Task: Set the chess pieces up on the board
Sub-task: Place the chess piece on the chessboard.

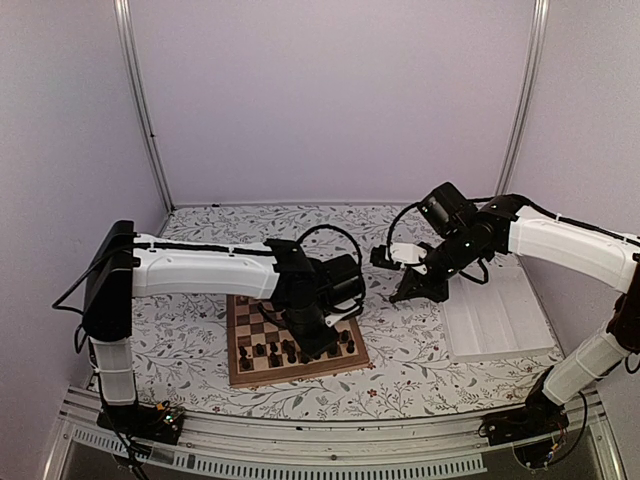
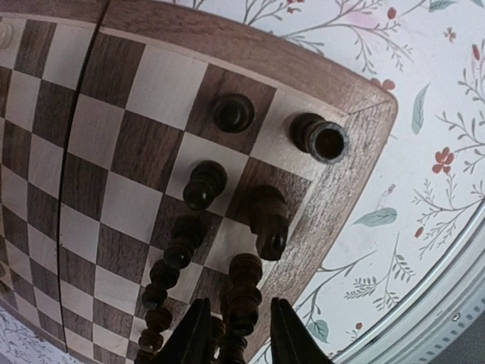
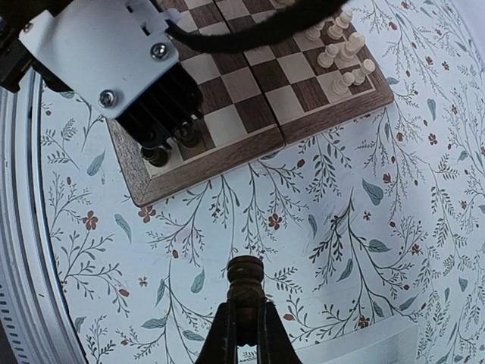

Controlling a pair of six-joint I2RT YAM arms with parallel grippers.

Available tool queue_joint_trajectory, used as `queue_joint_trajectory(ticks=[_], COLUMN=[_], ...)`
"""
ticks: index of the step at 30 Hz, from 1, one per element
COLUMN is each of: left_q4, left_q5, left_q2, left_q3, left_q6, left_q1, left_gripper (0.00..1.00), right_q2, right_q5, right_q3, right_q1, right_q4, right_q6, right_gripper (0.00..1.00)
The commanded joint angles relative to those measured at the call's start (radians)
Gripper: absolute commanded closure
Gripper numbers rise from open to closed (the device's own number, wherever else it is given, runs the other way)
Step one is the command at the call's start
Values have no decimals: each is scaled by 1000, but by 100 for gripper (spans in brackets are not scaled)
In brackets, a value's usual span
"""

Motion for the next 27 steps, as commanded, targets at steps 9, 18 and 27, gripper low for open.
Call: queue_joint_trajectory(ticks=[9, 18, 27], left_q4=[65, 284, 588], left_q5=[22, -55, -5], left_q2=[-292, -586, -718], left_q3=[-22, -298, -507], left_q6=[28, 122, 166], left_q1=[25, 327, 604], left_gripper=[64, 55, 51], right_q2=[105, 324, 572], right_q5=[42, 225, 400], right_q3=[182, 456, 729], right_q1=[-1, 104, 227], right_q4=[-107, -227, -342], right_q6=[-63, -169, -284], right_gripper=[100, 100, 100])
